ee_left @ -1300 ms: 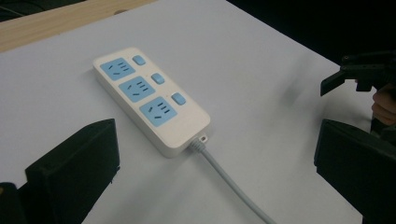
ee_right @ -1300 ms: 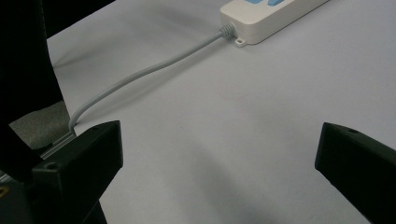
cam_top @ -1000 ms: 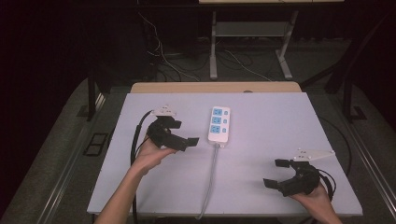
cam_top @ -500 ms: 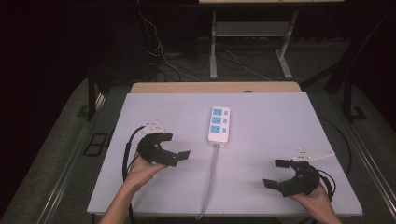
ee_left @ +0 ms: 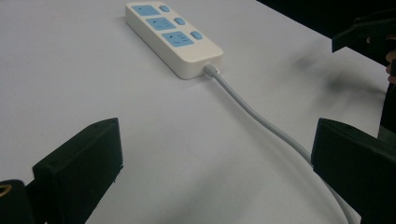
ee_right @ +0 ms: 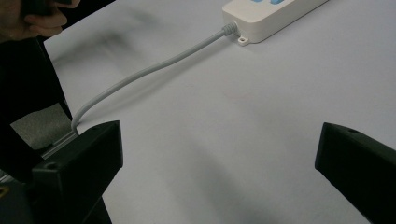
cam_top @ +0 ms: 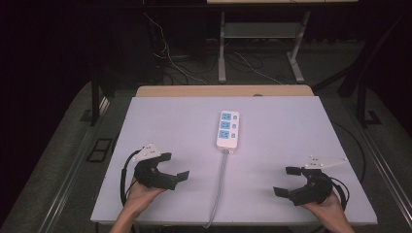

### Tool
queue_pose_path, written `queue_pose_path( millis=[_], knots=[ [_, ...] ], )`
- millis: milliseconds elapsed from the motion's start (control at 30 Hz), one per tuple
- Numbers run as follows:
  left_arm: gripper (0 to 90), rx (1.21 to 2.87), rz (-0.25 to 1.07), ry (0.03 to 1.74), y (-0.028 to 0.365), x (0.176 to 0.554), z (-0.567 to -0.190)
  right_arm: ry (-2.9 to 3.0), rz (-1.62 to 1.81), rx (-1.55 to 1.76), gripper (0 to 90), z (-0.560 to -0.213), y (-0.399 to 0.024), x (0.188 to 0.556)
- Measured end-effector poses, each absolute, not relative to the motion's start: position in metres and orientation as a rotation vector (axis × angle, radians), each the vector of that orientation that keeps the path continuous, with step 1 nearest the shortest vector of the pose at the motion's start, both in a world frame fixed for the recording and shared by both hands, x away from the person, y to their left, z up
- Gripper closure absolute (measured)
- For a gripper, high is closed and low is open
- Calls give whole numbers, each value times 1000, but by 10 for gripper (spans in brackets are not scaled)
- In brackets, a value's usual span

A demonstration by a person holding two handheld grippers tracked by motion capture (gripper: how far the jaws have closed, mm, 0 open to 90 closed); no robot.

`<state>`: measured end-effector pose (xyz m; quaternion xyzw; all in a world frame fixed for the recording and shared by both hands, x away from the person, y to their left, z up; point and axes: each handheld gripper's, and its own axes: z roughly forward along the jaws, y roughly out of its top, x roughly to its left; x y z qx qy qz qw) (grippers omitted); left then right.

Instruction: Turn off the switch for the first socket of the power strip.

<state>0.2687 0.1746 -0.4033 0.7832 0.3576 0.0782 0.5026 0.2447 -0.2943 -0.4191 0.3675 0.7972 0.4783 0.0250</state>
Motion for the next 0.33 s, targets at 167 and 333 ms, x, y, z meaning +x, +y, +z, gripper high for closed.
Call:
queue_pose_path(
  millis=[167,333],
  knots=[
    [18,1857,191,876,182,262,-414,2464,1478,1145,6,-419,-295,244],
    [19,1863,201,891,185,260,-419,2462,1480,1147,6,-419,-294,244]
  ],
)
